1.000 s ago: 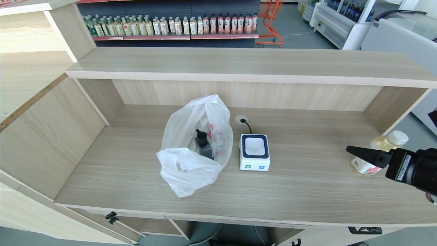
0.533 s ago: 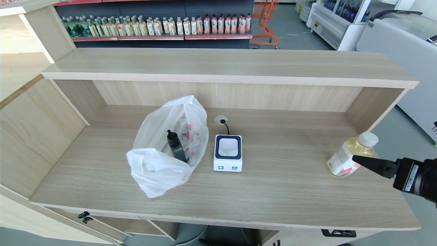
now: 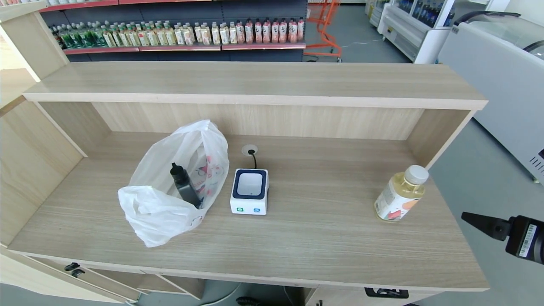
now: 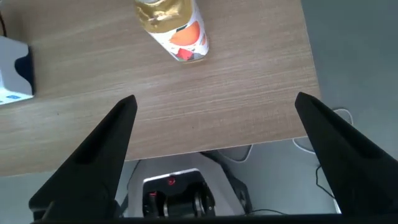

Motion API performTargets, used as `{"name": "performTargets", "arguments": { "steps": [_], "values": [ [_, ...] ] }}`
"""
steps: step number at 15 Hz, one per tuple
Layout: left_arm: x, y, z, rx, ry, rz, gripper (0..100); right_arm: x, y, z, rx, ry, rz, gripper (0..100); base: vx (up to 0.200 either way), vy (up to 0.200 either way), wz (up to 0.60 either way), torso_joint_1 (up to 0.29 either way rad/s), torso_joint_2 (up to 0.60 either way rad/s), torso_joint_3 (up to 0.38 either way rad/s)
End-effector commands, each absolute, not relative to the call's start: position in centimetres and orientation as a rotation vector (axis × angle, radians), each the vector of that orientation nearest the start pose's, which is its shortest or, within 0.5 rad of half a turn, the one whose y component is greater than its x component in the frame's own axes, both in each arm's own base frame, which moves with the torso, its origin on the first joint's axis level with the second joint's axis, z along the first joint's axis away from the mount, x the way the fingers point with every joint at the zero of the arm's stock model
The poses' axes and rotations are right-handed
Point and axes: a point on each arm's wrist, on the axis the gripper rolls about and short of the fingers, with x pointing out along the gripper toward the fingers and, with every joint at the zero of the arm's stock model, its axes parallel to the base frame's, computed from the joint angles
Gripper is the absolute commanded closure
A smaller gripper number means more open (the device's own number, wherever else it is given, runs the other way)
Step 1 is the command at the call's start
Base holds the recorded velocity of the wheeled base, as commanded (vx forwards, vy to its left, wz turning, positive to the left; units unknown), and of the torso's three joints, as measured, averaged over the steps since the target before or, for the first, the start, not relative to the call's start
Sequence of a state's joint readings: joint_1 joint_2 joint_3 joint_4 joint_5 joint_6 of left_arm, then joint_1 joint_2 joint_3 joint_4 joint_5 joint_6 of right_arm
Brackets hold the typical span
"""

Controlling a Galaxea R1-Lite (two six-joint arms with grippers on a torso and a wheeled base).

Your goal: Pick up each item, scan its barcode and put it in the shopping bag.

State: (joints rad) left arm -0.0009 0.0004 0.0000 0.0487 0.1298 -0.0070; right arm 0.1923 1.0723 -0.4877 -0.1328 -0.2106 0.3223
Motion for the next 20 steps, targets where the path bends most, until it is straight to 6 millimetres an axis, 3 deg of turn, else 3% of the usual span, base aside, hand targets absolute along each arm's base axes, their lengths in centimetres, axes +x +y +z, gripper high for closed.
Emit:
{"name": "performTargets", "arguments": {
  "steps": [1, 3, 9, 14, 20],
  "values": [
    [-2.3, 0.3, 7.0, -0.004, 0.049, 0.129, 0, 14.3, 2.0, 18.1, 0.221, 0.459, -0.13, 0, 0.0, 0.0, 0.0, 0.0, 0.0, 0.0],
    [-2.3, 0.3, 7.0, -0.004, 0.049, 0.129, 0, 15.0, 1.8, 17.8, 0.224, 0.461, -0.155, 0, 0.0, 0.0, 0.0, 0.0, 0.0, 0.0],
    [-2.3, 0.3, 7.0, -0.004, 0.049, 0.129, 0, 21.5, 2.0, 14.2, 0.231, 0.468, -0.188, 0, 0.0, 0.0, 0.0, 0.0, 0.0, 0.0],
    [-2.3, 0.3, 7.0, -0.004, 0.049, 0.129, 0, 24.1, 3.6, 12.4, 0.196, 0.461, -0.124, 0, 0.0, 0.0, 0.0, 0.0, 0.0, 0.0],
    [-2.3, 0.3, 7.0, -0.004, 0.049, 0.129, 0, 26.4, 5.9, 11.3, 0.027, 0.384, -0.006, 0, 0.0, 0.0, 0.0, 0.0, 0.0, 0.0]
  ]
}}
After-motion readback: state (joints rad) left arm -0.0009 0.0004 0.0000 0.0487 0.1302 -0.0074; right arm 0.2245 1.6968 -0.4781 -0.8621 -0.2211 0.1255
